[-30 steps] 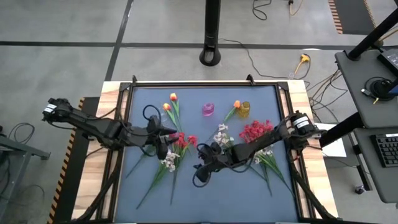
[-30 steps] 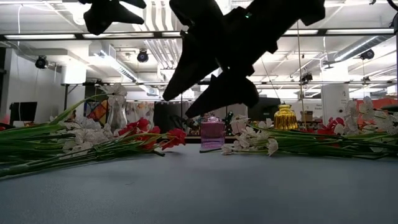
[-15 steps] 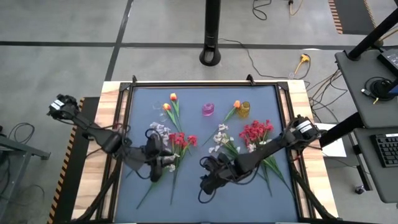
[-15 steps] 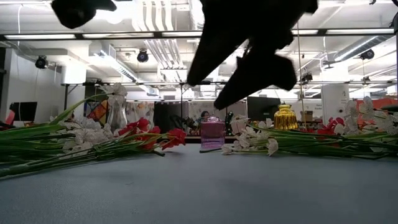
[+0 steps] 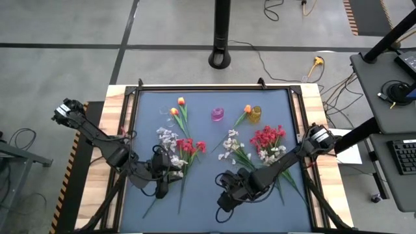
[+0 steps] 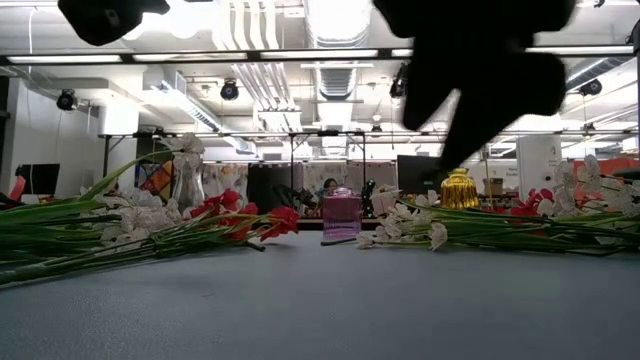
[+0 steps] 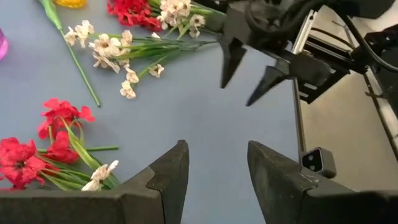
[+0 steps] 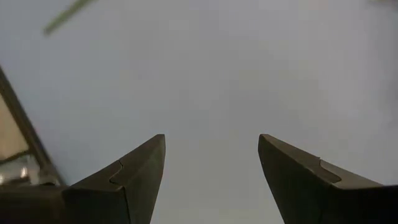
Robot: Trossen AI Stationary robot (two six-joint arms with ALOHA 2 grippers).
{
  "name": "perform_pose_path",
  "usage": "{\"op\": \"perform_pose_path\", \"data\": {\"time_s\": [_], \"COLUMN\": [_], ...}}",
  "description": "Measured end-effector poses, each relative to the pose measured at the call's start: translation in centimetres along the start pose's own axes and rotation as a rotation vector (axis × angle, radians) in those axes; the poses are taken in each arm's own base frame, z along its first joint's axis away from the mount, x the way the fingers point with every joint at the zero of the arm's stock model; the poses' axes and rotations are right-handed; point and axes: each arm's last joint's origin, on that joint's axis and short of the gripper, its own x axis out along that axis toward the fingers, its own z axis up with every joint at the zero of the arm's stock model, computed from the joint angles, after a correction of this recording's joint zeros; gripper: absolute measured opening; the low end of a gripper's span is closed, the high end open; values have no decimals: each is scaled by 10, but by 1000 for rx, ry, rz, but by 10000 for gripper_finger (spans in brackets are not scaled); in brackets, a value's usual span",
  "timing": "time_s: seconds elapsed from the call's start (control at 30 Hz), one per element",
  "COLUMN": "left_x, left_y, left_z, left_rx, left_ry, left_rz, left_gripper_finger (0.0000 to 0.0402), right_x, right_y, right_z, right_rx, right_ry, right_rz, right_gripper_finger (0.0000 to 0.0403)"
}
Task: Sort flowers into vase by color
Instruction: Put the white flowers into the pink vase
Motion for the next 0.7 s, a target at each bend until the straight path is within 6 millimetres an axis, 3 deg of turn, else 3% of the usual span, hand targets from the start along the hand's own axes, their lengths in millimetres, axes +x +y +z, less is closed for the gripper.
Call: {"op": "perform_pose_path", "data": {"time_s": [0.23,0.43,0.57,0.7], "left_x": [2,2,2,-1], "left_y": [0,-1,-1,-4], "left_z": [-1,0,0,6], "left_rx": [18,29,50,75], "left_ry": [-4,-7,-12,-32], "left_rz": [7,6,9,2], "left_gripper_finger": [148,148,148,148], "right_x": [-4,-11,-18,-20], "right_y": [-2,-25,-45,-62], "right_z": [-23,-34,-30,-12], "right_rx": [-7,8,-5,-54], "right_ry": [216,404,424,388], "right_rz": [-23,-248,-461,-583], "right_gripper_finger": [249,249,249,249]}}
